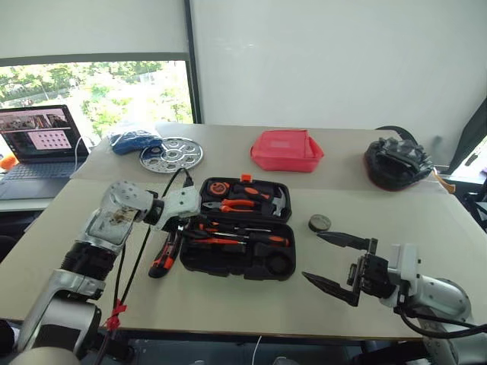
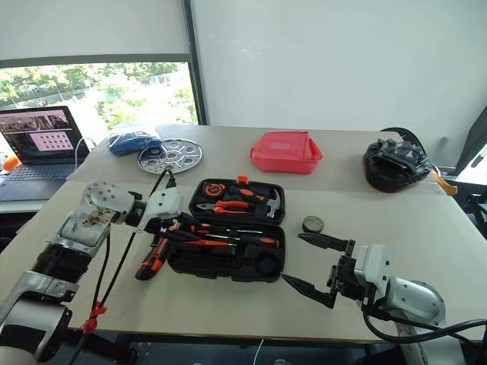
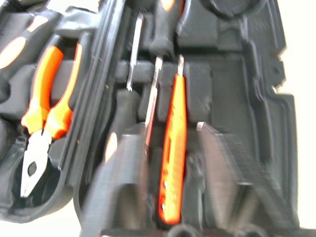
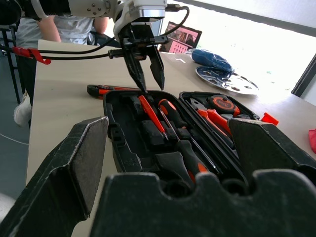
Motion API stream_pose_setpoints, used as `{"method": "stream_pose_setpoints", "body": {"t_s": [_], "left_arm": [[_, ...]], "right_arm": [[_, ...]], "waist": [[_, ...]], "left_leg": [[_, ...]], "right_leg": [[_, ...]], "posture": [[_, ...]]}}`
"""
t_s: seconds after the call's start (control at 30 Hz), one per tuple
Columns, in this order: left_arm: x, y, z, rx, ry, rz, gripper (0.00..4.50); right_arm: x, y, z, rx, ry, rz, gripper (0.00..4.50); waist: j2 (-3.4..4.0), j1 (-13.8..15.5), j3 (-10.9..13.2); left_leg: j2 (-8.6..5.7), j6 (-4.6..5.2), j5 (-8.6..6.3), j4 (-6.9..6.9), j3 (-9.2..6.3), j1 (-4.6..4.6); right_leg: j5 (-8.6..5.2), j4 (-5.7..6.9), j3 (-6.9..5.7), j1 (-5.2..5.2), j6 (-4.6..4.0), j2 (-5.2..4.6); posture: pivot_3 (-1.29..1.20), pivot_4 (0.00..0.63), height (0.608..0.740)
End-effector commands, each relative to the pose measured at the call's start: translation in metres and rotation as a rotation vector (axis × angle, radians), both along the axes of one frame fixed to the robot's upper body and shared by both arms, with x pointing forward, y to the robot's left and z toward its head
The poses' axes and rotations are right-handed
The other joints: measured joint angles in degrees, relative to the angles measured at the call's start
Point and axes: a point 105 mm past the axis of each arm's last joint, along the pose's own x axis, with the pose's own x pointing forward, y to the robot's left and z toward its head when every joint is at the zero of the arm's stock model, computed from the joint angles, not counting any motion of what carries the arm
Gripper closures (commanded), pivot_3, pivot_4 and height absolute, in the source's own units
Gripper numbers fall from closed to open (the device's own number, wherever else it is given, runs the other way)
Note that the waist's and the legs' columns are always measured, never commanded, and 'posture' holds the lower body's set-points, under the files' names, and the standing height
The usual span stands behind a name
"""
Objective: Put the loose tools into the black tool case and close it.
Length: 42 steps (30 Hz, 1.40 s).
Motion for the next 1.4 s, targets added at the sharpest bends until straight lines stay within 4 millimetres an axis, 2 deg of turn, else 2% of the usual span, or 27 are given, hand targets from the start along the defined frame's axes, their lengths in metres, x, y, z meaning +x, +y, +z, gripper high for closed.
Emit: {"method": "stream_pose_setpoints", "body": {"t_s": [0.03,0.13,0.4,0.77,1.0,1.13,1.23,1.3,1.4], "left_arm": [[0.010,-0.001,0.003,-0.036,-0.030,0.061,4.45],[0.017,0.000,-0.004,-0.021,-0.041,0.093,4.49],[0.008,0.001,-0.024,0.035,0.003,0.062,4.49],[-0.007,-0.002,-0.043,0.065,0.054,0.033,4.49],[-0.001,0.005,-0.051,0.095,0.065,0.131,4.49],[-0.005,-0.002,-0.048,0.043,0.074,0.105,4.49],[-0.020,-0.009,-0.034,-0.032,0.086,-0.003,4.49],[-0.023,-0.008,-0.025,-0.075,0.099,-0.013,4.49],[-0.011,-0.005,-0.011,-0.151,0.055,0.053,4.49]], "right_arm": [[-0.002,0.001,0.006,0.002,-0.043,0.010,0.00],[-0.002,0.002,0.006,0.002,-0.044,0.010,0.00],[-0.002,0.000,0.005,0.006,-0.042,-0.003,0.00],[-0.003,0.001,0.004,0.010,-0.040,-0.008,0.00],[-0.002,0.003,0.004,0.016,-0.038,-0.006,0.00],[-0.002,0.004,0.005,0.016,-0.038,-0.002,0.00],[-0.002,0.004,0.005,0.015,-0.036,0.000,0.00],[-0.002,0.004,0.005,0.014,-0.034,0.000,0.00],[-0.002,0.003,0.004,0.012,-0.031,0.002,0.00]], "waist": [[0.00,0.0,0.0],[0.00,0.0,0.0],[0.00,0.0,0.0],[0.02,0.0,0.0],[0.05,0.0,0.0],[0.08,-0.2,-0.1],[0.08,-0.3,-0.1],[0.08,-0.2,-0.1],[0.07,0.1,-0.1]], "left_leg": [[0.00,0.00,0.00,0.00,0.00,0.00],[0.00,0.00,0.00,0.00,-0.01,0.00],[-0.01,0.00,0.00,-0.01,-0.01,0.00],[0.00,0.00,0.00,-0.01,-0.01,0.06],[0.01,0.00,0.01,0.01,-0.02,0.11],[0.00,0.03,0.03,0.01,-0.01,0.25],[0.00,0.05,0.03,0.01,-0.01,0.24],[0.01,0.05,0.03,0.00,-0.01,0.14],[0.00,0.05,0.03,0.01,-0.01,0.05]], "right_leg": [[0.00,0.00,0.00,-0.01,0.00,0.00],[0.00,0.00,0.00,0.00,0.00,0.00],[0.00,0.00,0.00,0.00,0.00,0.00],[0.00,0.00,0.00,0.07,0.00,0.00],[0.01,0.05,-0.01,0.10,-0.01,0.01],[0.01,0.08,0.01,0.20,-0.02,0.01],[0.01,0.09,0.02,0.19,-0.02,0.02],[0.02,0.08,0.01,0.09,-0.03,0.01],[0.02,0.06,0.01,0.02,-0.03,0.01]], "posture": [[0.00,0.150,0.740],[0.00,0.150,0.740],[0.00,0.150,0.740],[0.00,0.150,0.740],[0.00,0.150,0.740],[0.00,0.150,0.740],[0.00,0.150,0.740],[0.00,0.150,0.740],[0.00,0.150,0.740]]}}
